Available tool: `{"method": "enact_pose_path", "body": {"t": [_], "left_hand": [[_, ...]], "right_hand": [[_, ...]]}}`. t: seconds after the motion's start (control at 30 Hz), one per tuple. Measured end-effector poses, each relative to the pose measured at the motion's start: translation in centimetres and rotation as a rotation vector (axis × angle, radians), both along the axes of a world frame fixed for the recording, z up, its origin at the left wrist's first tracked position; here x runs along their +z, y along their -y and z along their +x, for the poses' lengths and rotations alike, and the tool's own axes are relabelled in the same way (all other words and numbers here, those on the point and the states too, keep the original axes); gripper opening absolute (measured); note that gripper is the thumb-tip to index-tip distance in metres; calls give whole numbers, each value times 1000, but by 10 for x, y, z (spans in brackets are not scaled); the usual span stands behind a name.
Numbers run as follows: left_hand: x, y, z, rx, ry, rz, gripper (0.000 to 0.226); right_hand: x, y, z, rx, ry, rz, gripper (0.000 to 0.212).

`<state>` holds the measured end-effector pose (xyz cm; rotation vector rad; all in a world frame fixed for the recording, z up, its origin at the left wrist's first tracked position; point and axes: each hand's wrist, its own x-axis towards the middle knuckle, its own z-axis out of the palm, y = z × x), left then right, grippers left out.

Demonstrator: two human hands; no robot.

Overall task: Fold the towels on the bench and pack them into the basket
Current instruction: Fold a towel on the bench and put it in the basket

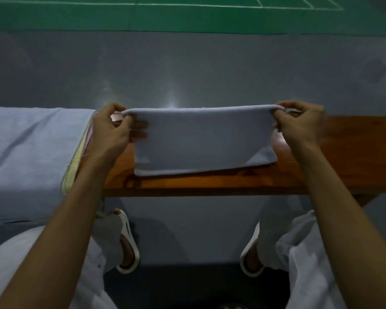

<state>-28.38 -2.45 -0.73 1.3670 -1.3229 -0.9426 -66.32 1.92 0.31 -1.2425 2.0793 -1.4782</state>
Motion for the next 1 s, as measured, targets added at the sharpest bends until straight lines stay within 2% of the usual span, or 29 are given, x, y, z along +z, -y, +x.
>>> {"method": "enact_pose_path", "body": {"t": [0.1,0.2,0.27,0.33,0.4,0.5,0.53,0.6,0.73,0.83,0.93,1.0], "left_hand": [[15,11,-2,-97,-237,-23,13],[31,12,8,-153,-421,-86,22],[33,7,17,-164,-440,-75,25],[24,-1,25,-130,-337,27,25],[9,-10,29,-99,-135,189,24],[-9,-22,30,-158,216,412,21],[-11,-25,30,-192,295,460,20],[-11,-25,33,-251,358,521,25],[-8,-19,36,-283,337,536,43],[-16,-16,19,-123,276,432,42],[-27,-15,9,19,356,325,41],[-28,-15,10,10,429,333,41]], "right_hand": [[16,10,12,67,374,-134,14],[35,6,9,208,553,-315,20],[37,-3,3,281,634,-326,16],[24,-11,-1,282,671,-235,16],[6,-20,-1,210,558,-5,19],[-6,-35,4,169,444,512,15],[-8,-37,4,176,405,637,17],[-9,-39,0,209,312,761,20],[-13,-31,-1,146,231,710,35],[-22,-19,3,19,147,562,45],[-27,-12,7,-30,68,575,49],[-27,-13,5,-2,52,616,48]]}}
